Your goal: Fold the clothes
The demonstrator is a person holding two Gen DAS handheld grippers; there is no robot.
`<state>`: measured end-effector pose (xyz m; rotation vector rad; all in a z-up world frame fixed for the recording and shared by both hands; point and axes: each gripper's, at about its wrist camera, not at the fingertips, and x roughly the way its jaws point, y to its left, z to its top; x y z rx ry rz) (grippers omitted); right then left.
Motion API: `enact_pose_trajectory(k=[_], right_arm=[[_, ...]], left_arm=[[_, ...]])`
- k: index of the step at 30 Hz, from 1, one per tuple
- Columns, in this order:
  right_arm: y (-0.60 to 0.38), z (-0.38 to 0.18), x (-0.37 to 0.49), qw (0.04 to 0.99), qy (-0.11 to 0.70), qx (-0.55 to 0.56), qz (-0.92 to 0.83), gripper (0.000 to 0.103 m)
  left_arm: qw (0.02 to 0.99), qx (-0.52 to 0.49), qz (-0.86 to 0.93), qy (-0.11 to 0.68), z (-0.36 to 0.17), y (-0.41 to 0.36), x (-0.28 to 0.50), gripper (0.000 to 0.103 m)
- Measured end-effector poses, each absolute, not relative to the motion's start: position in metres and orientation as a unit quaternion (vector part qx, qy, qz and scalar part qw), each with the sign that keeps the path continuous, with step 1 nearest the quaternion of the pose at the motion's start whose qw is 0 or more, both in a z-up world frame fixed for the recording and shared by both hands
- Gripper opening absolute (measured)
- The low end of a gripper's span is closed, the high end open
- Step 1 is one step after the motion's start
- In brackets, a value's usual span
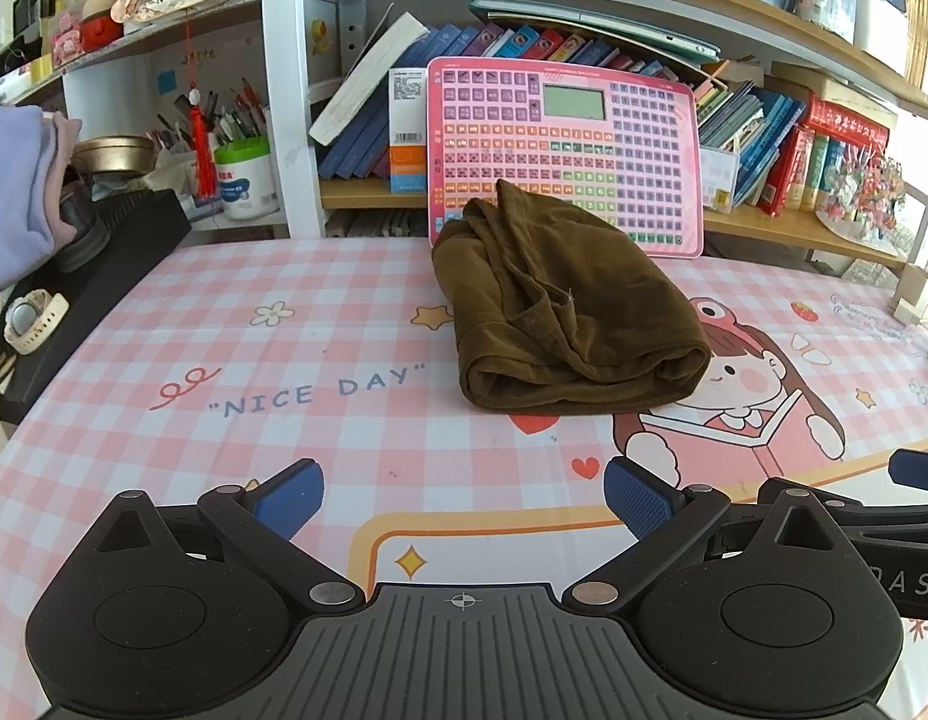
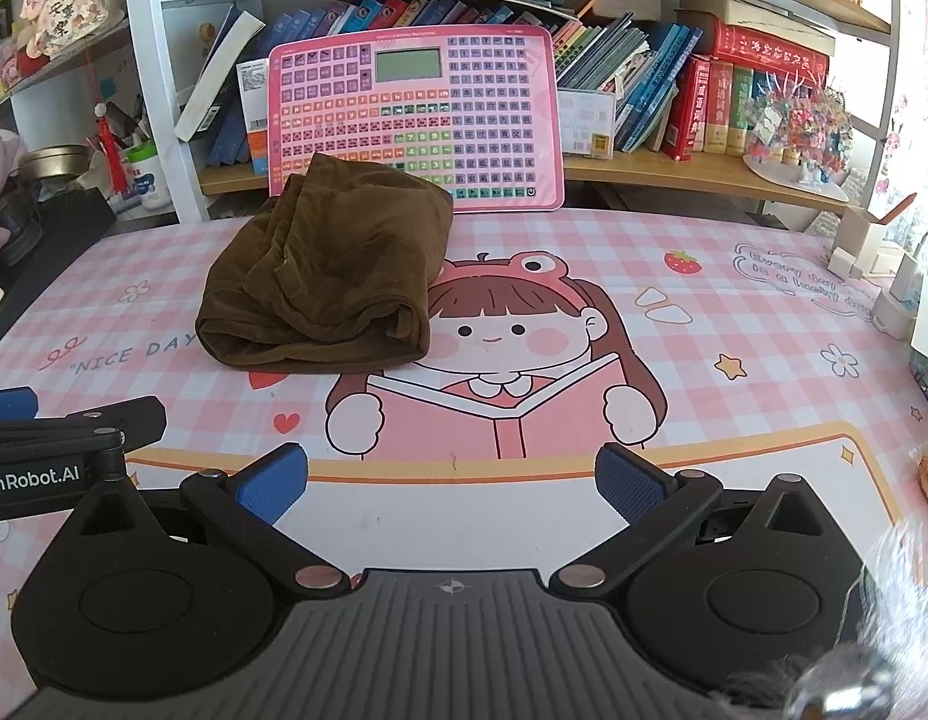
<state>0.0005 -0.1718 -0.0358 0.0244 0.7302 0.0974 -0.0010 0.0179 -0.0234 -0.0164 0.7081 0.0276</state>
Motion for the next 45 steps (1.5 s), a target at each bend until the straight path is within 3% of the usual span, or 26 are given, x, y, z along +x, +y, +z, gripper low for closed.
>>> enact_pose_trajectory(k=[45], right_arm=[[-0.1731, -0.0383, 0.0045, 0.930, 0.365, 0.015, 0.048, 0.103]], left_arm=[[0.935, -0.008, 0.021, 0.355, -0.0239, 0.0158, 0.0019, 0.101]])
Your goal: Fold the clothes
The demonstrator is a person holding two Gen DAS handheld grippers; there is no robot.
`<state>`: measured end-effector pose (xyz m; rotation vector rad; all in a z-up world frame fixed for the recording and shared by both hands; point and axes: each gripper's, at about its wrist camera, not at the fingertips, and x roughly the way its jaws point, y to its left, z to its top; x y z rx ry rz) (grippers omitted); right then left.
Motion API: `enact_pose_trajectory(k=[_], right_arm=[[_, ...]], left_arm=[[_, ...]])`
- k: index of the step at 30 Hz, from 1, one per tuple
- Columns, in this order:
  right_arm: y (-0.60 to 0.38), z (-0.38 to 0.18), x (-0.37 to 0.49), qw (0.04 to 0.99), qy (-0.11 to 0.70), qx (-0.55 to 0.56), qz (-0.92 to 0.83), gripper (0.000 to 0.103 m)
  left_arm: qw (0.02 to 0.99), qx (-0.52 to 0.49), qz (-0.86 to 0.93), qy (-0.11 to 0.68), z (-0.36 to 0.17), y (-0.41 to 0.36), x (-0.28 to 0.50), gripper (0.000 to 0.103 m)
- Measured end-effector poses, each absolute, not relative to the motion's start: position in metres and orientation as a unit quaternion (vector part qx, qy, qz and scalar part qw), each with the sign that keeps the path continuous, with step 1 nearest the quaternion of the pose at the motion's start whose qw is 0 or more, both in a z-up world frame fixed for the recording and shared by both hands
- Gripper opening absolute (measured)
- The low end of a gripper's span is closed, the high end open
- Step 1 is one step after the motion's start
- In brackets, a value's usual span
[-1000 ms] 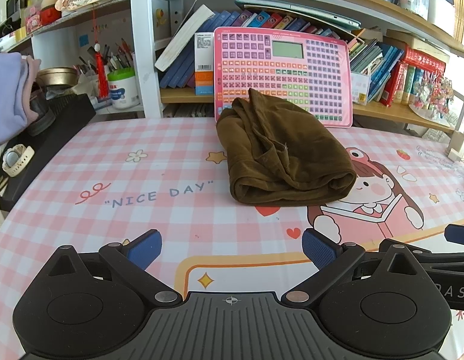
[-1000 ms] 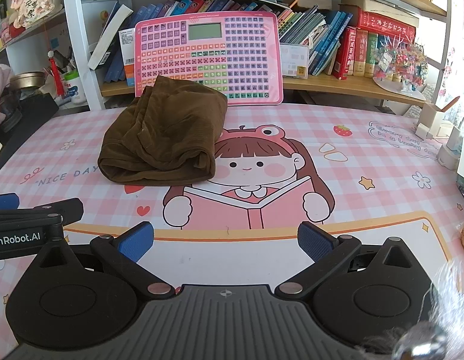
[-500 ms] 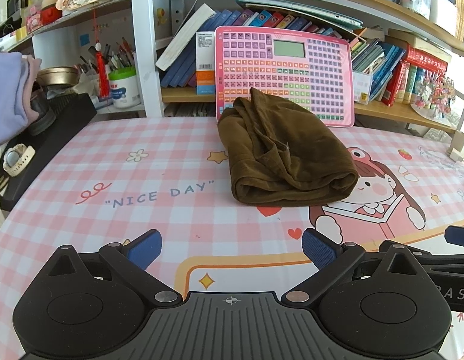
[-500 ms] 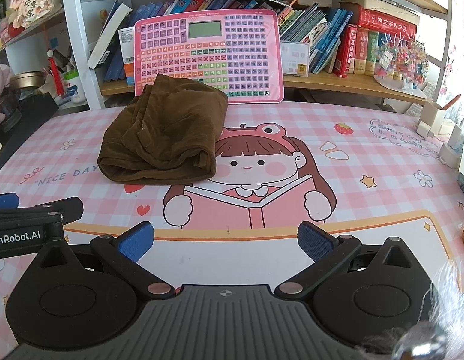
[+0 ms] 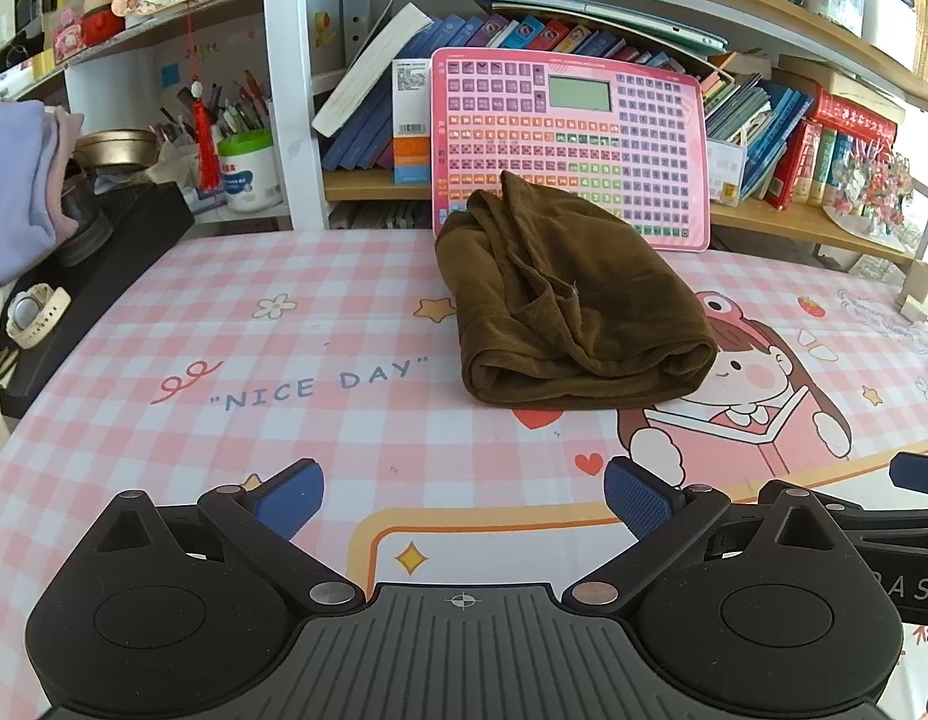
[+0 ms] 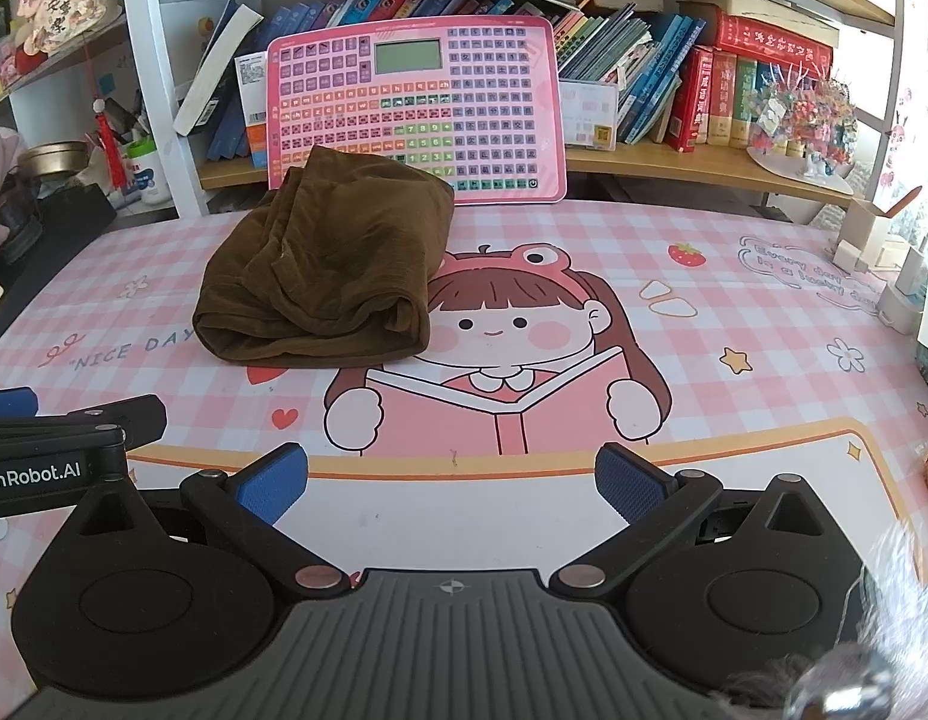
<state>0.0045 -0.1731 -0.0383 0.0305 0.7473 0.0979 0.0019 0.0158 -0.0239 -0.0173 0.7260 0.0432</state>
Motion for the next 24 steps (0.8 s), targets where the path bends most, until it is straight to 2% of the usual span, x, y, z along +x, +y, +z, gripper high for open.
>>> enact_pose_trajectory(k=[24], right_arm=[[-0.1730, -0.0388, 0.0061, 0.930, 0.363, 0.013, 0.050, 0.103]], left_arm=[[0.934, -0.009, 0.016, 0.357, -0.0282, 0.0167, 0.0008, 0.101]])
